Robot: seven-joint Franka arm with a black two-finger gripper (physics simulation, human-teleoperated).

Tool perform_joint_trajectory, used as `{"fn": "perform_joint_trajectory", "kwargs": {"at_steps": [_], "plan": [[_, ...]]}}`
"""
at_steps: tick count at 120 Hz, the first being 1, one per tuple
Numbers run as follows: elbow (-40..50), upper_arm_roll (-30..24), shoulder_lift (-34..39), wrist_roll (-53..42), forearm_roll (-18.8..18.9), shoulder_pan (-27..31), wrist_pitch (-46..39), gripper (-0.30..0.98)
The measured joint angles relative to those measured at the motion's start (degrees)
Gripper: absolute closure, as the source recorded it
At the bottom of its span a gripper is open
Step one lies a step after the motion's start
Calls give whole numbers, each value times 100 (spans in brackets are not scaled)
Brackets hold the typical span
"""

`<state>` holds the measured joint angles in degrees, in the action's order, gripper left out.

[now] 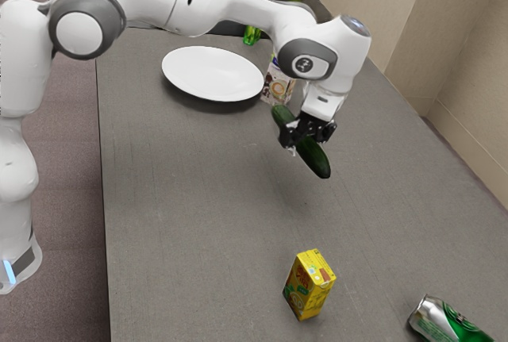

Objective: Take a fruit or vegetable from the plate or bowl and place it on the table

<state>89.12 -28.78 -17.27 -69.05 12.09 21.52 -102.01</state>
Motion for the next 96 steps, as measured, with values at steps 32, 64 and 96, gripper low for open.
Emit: {"fn": "perform_joint_trajectory", "kwargs": {"at_steps": [32,64,96], "plan": [[-8,13,-78,399,238,-14,-290,15],[-26,25,296,717,187,32,35,3],[575,365,2080,1275,-177,-139,1094,1]]}}
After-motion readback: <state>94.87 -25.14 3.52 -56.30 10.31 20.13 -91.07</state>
